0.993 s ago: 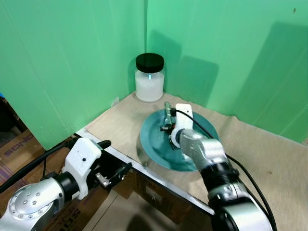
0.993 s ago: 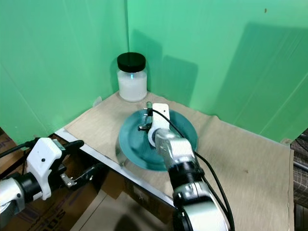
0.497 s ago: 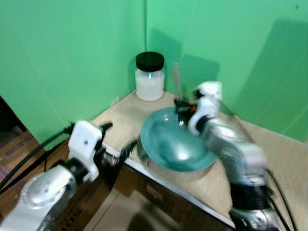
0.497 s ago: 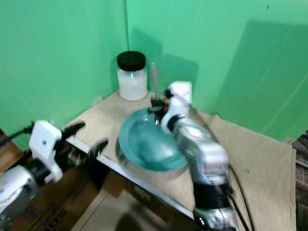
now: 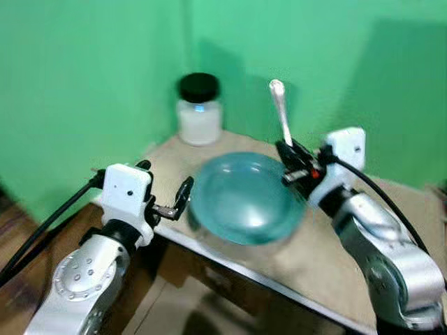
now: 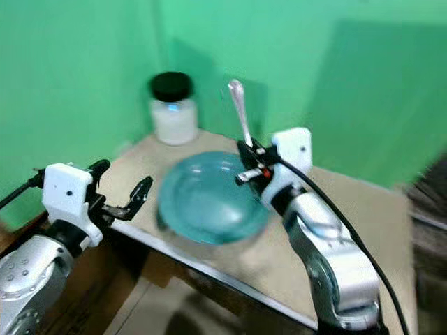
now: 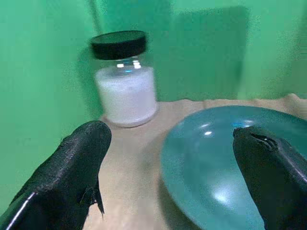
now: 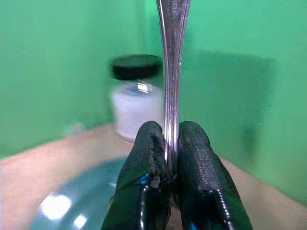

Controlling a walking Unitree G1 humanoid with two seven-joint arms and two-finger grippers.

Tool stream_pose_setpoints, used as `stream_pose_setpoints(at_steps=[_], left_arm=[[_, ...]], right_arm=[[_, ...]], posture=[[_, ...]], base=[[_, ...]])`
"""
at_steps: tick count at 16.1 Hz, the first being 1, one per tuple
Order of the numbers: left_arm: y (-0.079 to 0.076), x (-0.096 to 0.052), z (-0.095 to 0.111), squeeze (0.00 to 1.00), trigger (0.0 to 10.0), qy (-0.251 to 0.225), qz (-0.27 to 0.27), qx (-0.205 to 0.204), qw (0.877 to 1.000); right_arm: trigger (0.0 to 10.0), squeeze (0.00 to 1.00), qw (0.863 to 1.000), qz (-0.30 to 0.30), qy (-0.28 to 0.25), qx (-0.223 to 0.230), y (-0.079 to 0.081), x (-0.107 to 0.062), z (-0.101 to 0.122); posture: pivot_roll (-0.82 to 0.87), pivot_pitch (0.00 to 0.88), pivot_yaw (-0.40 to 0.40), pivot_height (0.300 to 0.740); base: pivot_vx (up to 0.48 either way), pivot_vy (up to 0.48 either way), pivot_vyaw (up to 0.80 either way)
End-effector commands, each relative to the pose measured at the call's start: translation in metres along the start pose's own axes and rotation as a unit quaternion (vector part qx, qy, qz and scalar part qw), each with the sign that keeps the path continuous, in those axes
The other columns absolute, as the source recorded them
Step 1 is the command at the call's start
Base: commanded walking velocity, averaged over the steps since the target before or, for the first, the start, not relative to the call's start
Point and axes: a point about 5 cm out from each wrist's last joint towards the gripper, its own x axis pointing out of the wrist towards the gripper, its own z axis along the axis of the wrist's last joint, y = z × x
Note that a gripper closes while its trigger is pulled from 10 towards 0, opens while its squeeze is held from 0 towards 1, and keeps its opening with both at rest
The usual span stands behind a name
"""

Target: Setting the table

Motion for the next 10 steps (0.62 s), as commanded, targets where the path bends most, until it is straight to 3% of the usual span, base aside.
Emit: stream_pose_setpoints(at_steps=[1,10], left_arm=[[0.002,0.002,-0.002,0.00,10.0,0.005,0.016,0.007,1.000],[0.008,0.009,0.000,0.00,10.0,-0.002,0.046,-0.006,0.999]], right_arm=[[10.0,0.00,1.000,-0.019,-0.009,-0.006,-0.001,-0.004,0.005],[10.0,0.00,0.994,-0.104,0.016,-0.021,-0.012,-0.006,-0.007]], posture=[[-0.03,0.000,0.005,0.740],[-0.04,0.000,0.015,0.740]], base=[[0.000,0.000,-0.80],[0.000,0.000,-0.80]])
